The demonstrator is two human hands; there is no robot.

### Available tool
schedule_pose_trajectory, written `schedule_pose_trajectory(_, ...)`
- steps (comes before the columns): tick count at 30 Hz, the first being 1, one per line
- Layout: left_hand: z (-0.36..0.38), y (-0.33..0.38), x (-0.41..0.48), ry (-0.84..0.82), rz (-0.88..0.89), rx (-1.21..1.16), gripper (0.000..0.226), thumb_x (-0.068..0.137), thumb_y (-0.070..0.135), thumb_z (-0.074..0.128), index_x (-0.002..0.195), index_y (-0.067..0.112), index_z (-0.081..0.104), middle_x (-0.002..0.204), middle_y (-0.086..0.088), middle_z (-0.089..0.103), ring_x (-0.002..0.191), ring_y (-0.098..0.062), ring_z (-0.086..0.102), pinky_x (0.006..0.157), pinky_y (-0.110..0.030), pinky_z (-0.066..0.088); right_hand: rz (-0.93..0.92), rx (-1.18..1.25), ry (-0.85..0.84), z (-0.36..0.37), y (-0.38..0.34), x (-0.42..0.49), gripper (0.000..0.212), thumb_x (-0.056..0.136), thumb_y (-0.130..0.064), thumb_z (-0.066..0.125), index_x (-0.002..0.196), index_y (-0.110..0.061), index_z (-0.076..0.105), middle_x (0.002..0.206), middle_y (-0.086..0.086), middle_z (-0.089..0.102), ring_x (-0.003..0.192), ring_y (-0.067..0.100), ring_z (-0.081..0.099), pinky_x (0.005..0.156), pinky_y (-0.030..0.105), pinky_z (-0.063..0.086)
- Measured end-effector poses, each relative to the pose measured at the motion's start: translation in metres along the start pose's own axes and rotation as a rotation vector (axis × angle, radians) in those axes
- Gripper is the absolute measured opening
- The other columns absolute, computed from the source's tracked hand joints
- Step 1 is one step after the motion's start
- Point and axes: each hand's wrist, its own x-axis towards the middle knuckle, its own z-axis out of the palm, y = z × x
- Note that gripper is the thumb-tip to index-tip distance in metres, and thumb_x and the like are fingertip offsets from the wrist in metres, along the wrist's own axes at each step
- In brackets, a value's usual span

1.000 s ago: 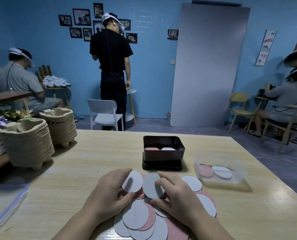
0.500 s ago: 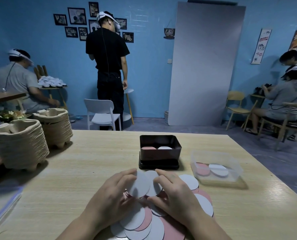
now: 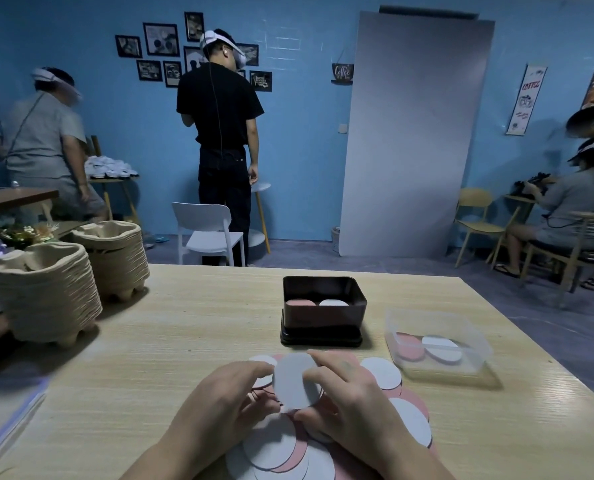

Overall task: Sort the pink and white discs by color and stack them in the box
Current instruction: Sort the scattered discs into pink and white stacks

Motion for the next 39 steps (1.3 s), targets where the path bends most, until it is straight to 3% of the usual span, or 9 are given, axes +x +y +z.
schedule_pose_trajectory(6,0.005,0.000,-0.001,0.014,0.060,0.065,0.027,0.094,0.031,0.064,0.120,0.029,0.057,0.106,0.010,0.069,0.090,-0.014,0.065,0.072,-0.026,0.051,-0.035,-0.069,0.026,-0.001,-0.004,0.002,0.043,0.074,-0.047,0.085,0.094,-0.017,0.060,0.126,0.000,0.064,0.107,0.021,0.062,0.086,0.024,0.049)
schedule_pose_trajectory(11,0.000,-0.005,-0.002,-0.069,0.019,0.148,0.029,0.093,0.042,0.068,0.117,0.026,0.063,0.107,0.012,0.068,0.090,-0.012,0.063,0.073,-0.025,0.049,-0.044,-0.103,0.016,-0.002,-0.004,0.002,0.042,0.074,-0.046,0.083,0.092,-0.018,0.057,0.126,0.001,0.064,0.104,0.022,0.063,0.080,0.025,0.050)
schedule_pose_trajectory(17,0.001,-0.011,-0.004,-0.212,-0.271,0.268,0.032,0.096,0.061,0.043,0.116,0.040,0.057,0.143,0.013,0.055,0.136,-0.014,0.046,0.109,-0.033,0.033,-0.034,-0.113,-0.002,-0.002,0.000,0.000,0.041,0.079,-0.050,0.079,0.093,-0.017,0.058,0.128,0.001,0.064,0.107,0.023,0.062,0.080,0.030,0.054)
schedule_pose_trajectory(20,0.005,-0.011,-0.002,-0.299,-0.388,0.243,0.036,0.095,0.063,0.033,0.117,0.041,0.051,0.137,0.022,0.050,0.146,-0.007,0.026,0.116,-0.030,0.013,-0.017,-0.109,-0.001,-0.003,0.000,-0.001,0.042,0.081,-0.053,0.075,0.093,-0.016,0.059,0.130,0.000,0.063,0.110,0.021,0.062,0.082,0.030,0.054)
schedule_pose_trajectory(25,0.005,-0.016,-0.003,-0.209,-0.369,0.168,0.028,0.088,0.065,0.042,0.099,0.041,0.050,0.101,0.033,0.049,0.104,0.013,0.041,0.101,-0.033,0.034,0.008,-0.082,-0.004,-0.003,0.000,-0.001,0.043,0.084,-0.055,0.075,0.093,-0.017,0.058,0.129,-0.001,0.063,0.111,0.020,0.060,0.083,0.031,0.053)
schedule_pose_trajectory(28,0.002,-0.017,-0.007,-0.095,-0.326,0.147,0.030,0.086,0.063,0.057,0.105,0.041,0.055,0.112,0.033,0.053,0.108,0.006,0.050,0.095,-0.032,0.039,0.033,-0.072,0.011,-0.003,0.001,-0.003,0.040,0.079,-0.050,0.078,0.093,-0.017,0.059,0.127,-0.002,0.062,0.106,0.019,0.061,0.081,0.029,0.053)
schedule_pose_trajectory(32,-0.005,-0.012,-0.006,-0.010,-0.240,0.121,0.038,0.085,0.057,0.064,0.114,0.033,0.056,0.135,0.014,0.057,0.122,-0.006,0.053,0.097,-0.032,0.047,0.079,-0.086,-0.002,-0.003,0.005,-0.007,0.041,0.075,-0.052,0.076,0.096,-0.021,0.059,0.128,-0.002,0.062,0.113,0.017,0.059,0.083,0.035,0.056)
schedule_pose_trajectory(36,-0.005,-0.002,-0.001,0.010,-0.097,0.094,0.038,0.085,0.047,0.071,0.109,0.020,0.061,0.138,0.001,0.060,0.120,-0.013,0.059,0.090,-0.026,0.055,0.105,-0.087,-0.007,-0.004,0.004,-0.007,0.040,0.077,-0.053,0.076,0.093,-0.021,0.058,0.129,-0.002,0.063,0.116,0.017,0.059,0.084,0.036,0.056)
schedule_pose_trajectory(39,-0.001,0.003,0.001,0.031,-0.014,0.098,0.034,0.082,0.037,0.077,0.102,0.013,0.063,0.137,-0.004,0.062,0.116,-0.019,0.062,0.092,-0.027,0.051,0.101,-0.065,-0.009,-0.003,0.003,-0.005,0.043,0.083,-0.058,0.072,0.089,-0.018,0.059,0.129,0.000,0.063,0.117,0.016,0.059,0.085,0.031,0.053)
